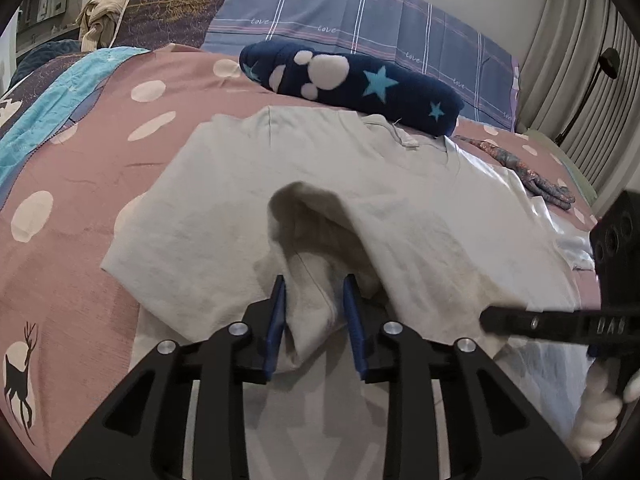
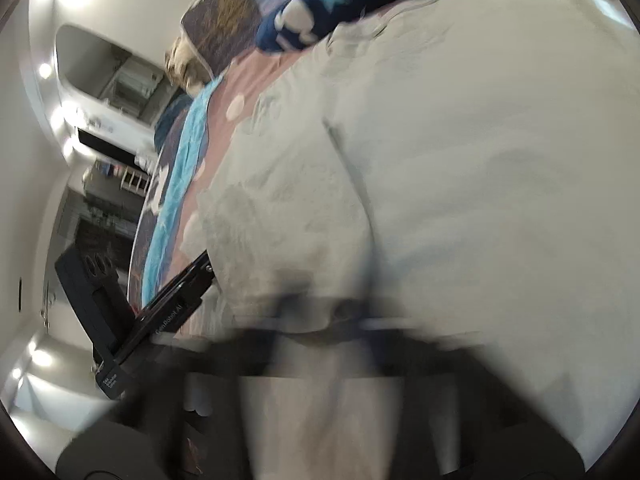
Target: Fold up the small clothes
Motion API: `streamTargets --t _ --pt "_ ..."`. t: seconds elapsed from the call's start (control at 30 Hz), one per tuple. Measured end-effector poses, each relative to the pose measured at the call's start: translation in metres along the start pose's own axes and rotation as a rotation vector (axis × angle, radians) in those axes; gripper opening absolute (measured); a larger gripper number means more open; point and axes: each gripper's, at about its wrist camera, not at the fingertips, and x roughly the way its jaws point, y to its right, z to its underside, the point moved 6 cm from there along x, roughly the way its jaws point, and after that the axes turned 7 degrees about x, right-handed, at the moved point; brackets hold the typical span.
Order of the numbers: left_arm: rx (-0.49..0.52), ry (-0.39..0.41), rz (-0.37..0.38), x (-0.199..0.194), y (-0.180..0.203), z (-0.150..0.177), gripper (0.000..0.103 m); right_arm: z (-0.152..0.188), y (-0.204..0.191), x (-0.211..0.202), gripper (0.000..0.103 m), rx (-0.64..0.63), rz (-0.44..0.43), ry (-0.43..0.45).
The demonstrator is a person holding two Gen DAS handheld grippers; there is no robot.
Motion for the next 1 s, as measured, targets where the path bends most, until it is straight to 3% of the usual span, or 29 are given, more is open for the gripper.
streamTargets --t 0.07,0.13,0.23,0.3,0.33,0.4,0.47,0.53,0.7,0.8,0.83,0.87,0.9,0.97,1.0 --pt "0.005 0.03 -0.003 -0.009 0.001 -0.002 0.042 -0.018 -0.009 -0.028 0.003 -0.061 0.008 0.096" --pt "0.031 0.054 -0.019 -0.02 0.002 -0.003 0.044 -0.043 -0.018 -0.073 0.003 -0.156 0.072 0.24" --pt "0.063 0.09 -0.056 -0.039 0.0 -0.004 0.064 -0.08 -0.006 -0.117 0.003 -0.179 0.159 0.323" --pt "0.062 0.104 -0.075 -0.044 -0.005 -0.001 0.065 -0.103 0.017 -0.129 0.008 -0.153 0.221 0.318" --pt "0.061 0.101 -0.093 -0.045 -0.008 0.0 0.065 -0.109 0.028 -0.129 0.021 -0.132 0.254 0.324" --pt "0.052 0.091 -0.139 -0.046 -0.017 0.004 0.065 -0.112 0.057 -0.13 0.026 -0.079 0.327 0.327" --pt "0.03 0.085 -0.15 -0.047 -0.025 0.007 0.065 -0.099 0.074 -0.125 0.029 -0.049 0.295 0.284" --pt "0.017 0.077 -0.151 -0.051 -0.031 0.011 0.065 -0.083 0.09 -0.112 0.042 -0.026 0.263 0.222" --pt "0.007 0.061 -0.195 -0.051 -0.044 0.015 0.065 -0.053 0.095 -0.08 0.05 -0.021 0.23 0.115" --pt "-0.012 0.042 -0.244 -0.049 -0.053 0.018 0.065 -0.051 0.083 -0.058 0.069 -0.044 0.229 0.1" --pt "-0.01 0.034 -0.267 -0.048 -0.055 0.019 0.065 -0.052 0.076 -0.052 0.066 -0.074 0.249 0.111" --pt "-0.013 0.024 -0.284 -0.047 -0.057 0.021 0.066 -0.053 0.07 -0.045 0.054 -0.107 0.274 0.114" --pt "-0.023 0.009 -0.297 -0.045 -0.061 0.023 0.068 -0.051 0.06 -0.036 0.004 -0.16 0.288 0.103" --pt "-0.065 -0.03 -0.324 -0.039 -0.072 0.027 0.068 -0.05 0.044 -0.033 0.005 -0.2 0.238 0.1" --pt "-0.084 -0.038 -0.324 -0.037 -0.077 0.029 0.068 -0.052 0.035 -0.041 0.005 -0.236 0.247 0.139"
